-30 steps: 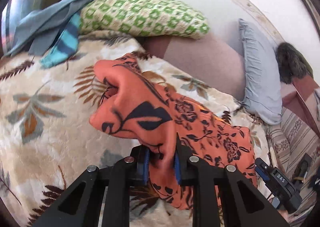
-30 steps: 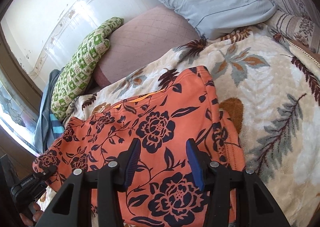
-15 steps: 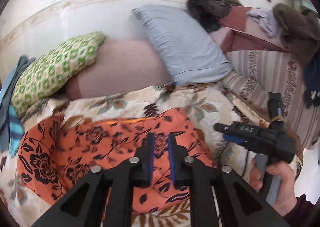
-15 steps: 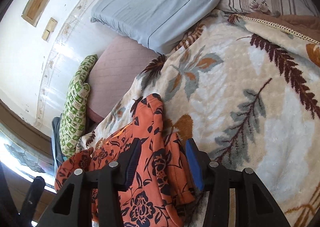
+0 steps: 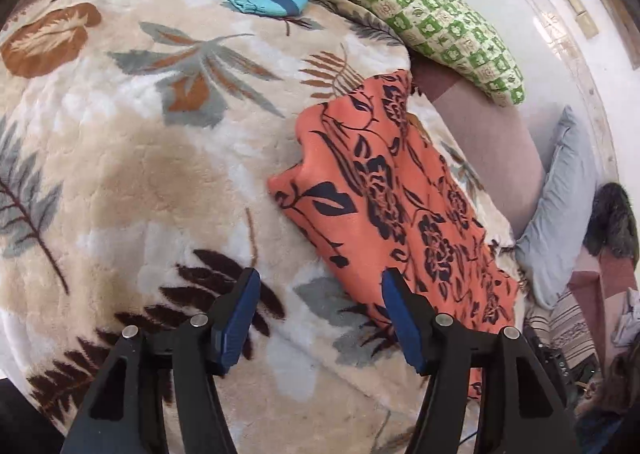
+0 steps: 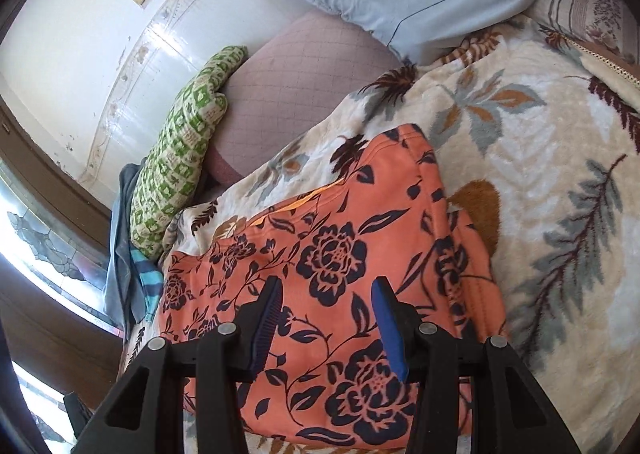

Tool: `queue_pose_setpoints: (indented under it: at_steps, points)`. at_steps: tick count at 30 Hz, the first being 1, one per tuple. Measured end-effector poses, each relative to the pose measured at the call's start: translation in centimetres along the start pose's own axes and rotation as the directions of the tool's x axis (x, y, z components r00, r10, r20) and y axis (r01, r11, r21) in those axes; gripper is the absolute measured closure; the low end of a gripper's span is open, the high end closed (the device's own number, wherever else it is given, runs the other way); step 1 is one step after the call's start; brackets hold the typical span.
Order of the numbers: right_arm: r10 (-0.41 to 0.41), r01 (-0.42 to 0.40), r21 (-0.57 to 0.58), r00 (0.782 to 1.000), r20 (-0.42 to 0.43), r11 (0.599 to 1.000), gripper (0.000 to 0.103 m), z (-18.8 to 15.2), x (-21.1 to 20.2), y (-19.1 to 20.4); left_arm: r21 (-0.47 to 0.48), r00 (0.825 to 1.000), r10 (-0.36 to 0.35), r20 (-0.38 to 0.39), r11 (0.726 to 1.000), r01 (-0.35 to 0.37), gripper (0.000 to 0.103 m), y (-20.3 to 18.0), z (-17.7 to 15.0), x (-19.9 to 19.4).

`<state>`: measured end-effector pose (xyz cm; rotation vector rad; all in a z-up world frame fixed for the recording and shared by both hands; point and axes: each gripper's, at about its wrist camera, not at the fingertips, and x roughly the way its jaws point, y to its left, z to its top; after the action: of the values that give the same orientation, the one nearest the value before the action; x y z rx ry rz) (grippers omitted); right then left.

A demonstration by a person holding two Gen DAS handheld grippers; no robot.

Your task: Fold small clothes

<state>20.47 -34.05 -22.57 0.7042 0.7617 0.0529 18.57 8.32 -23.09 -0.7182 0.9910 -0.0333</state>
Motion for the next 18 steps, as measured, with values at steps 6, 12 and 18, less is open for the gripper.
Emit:
queue_pose_setpoints:
  at_steps: [6, 12, 18]
  points:
    - [-0.040, 0.038, -0.094, 0.999, -0.022, 0.995, 0.054, -1.0, 1.8, 2.1, -0.031, 0.996, -0.089, -0.011, 0.996, 0.088, 0.028, -2.2, 0.9, 3.0]
    - [-0.051, 0.048, -0.114, 0.998, -0.021, 0.992, 0.054, -0.6, 2.1, 2.1, -0.107, 0.994, -0.101, 0.031, 0.989, 0.103, 0.028, -1.7, 1.7, 6.0]
    - [-0.048, 0.046, -0.091, 0.999, -0.025, 0.995, 0.054, -0.1, 2.5, 1.5, -0.089, 0.989, -0.148, 0.027, 0.985, 0.150, 0.076, -2.5, 3.1, 8.2]
